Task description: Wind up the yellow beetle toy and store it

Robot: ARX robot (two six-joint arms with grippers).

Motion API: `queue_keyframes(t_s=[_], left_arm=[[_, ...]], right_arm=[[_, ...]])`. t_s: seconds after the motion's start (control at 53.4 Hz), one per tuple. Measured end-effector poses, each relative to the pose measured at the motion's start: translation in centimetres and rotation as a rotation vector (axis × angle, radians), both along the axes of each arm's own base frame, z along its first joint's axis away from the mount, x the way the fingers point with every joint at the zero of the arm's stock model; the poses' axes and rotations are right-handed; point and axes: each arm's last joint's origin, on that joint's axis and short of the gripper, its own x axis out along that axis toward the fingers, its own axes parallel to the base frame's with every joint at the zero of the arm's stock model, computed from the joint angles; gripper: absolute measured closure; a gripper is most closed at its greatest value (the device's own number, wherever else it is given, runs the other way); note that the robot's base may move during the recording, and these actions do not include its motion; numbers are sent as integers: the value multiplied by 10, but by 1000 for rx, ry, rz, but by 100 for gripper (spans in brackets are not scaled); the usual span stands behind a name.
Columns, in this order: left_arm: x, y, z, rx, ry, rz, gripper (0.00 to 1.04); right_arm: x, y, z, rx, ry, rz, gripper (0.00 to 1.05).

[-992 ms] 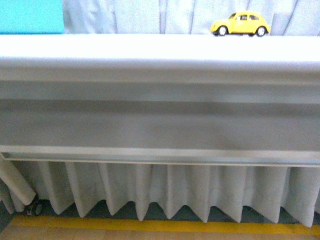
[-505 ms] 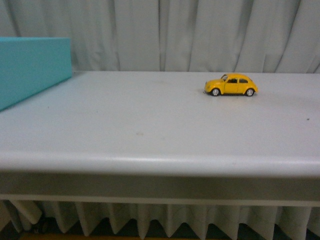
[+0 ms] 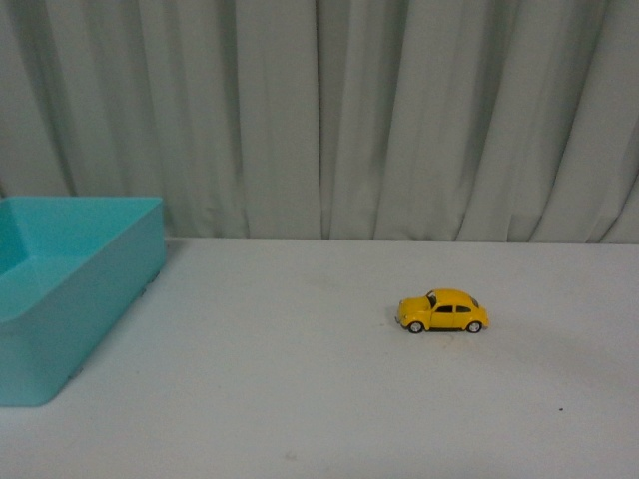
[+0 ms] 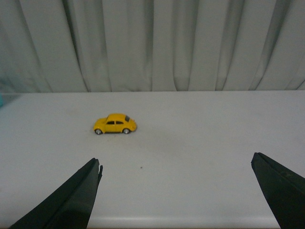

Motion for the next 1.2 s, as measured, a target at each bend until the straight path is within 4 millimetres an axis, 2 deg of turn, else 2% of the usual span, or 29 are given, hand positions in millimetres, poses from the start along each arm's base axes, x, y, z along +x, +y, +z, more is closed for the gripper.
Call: queue_keyframes(t_s=[1.198], left_arm=[[0, 0, 0, 0, -1, 1, 7]], right_arm=[[0, 0, 0, 0, -2, 0, 7]])
